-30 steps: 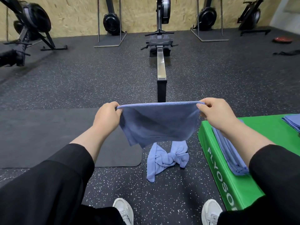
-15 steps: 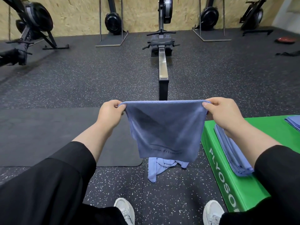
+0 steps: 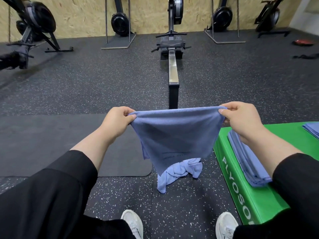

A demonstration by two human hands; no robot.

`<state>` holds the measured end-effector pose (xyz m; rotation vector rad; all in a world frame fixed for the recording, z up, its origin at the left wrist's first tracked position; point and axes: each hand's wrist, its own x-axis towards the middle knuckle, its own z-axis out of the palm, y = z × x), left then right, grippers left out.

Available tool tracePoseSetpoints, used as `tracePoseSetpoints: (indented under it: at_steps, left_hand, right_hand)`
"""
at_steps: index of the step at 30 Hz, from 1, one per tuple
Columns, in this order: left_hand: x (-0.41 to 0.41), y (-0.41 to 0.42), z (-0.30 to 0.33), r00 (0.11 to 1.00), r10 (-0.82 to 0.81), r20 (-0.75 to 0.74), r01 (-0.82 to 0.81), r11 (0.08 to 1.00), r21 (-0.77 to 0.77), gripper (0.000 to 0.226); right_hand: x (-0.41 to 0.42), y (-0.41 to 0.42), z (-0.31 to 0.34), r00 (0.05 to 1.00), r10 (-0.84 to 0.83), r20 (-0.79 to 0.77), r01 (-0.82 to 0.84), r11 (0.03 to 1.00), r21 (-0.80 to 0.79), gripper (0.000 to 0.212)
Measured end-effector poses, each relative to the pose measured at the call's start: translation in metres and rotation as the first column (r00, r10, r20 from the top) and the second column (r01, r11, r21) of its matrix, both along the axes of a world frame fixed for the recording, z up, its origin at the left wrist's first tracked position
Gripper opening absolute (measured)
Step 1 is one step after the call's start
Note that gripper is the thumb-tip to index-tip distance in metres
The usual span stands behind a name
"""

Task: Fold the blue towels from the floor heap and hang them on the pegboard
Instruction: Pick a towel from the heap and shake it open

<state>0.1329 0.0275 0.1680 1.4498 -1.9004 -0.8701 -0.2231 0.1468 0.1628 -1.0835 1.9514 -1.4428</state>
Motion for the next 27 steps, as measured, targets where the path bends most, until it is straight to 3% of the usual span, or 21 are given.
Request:
tracePoseSetpoints:
  at_steps: [2,12,17,20,23,27]
  left_hand:
    - [0.0,0.003,0.003,0.994,-0.002,0.11,0.008,0.998,-0.056,0.009]
    - [-0.006,0.011,0.011,0.995,-0.013,0.095,0.016,0.999,-0.037,0.019]
    - [-0.006,0.007,0.01,0.965,0.007,0.263,0.017,0.996,-0.09,0.014]
    - [-0.005,0.002,0.006,0.94,0.045,0.338,0.006,0.989,-0.147,0.015]
    - [-0.007,0.002,0.005,0.952,0.087,0.293,-0.043,0.988,-0.151,0.017]
    - [-0.009,0.001,0.003,0.986,0.138,0.096,-0.131,0.989,-0.073,0.016]
  right_hand:
    - [-0.004,0.0,-0.002,0.999,-0.017,-0.03,0.018,1.0,0.012,0.011]
    - [-0.009,0.005,-0.001,0.998,-0.01,-0.055,0.012,0.999,0.036,0.016]
    - [-0.009,0.012,0.005,0.953,0.007,-0.304,0.027,0.994,0.108,0.007]
    - [-0.008,0.015,0.006,0.934,0.014,-0.358,0.043,0.988,0.151,0.005]
    - [-0.006,0.015,0.008,0.939,0.009,-0.344,0.049,0.986,0.158,0.006]
    - [0.001,0.015,0.014,0.94,-0.005,-0.342,0.046,0.993,0.113,0.008]
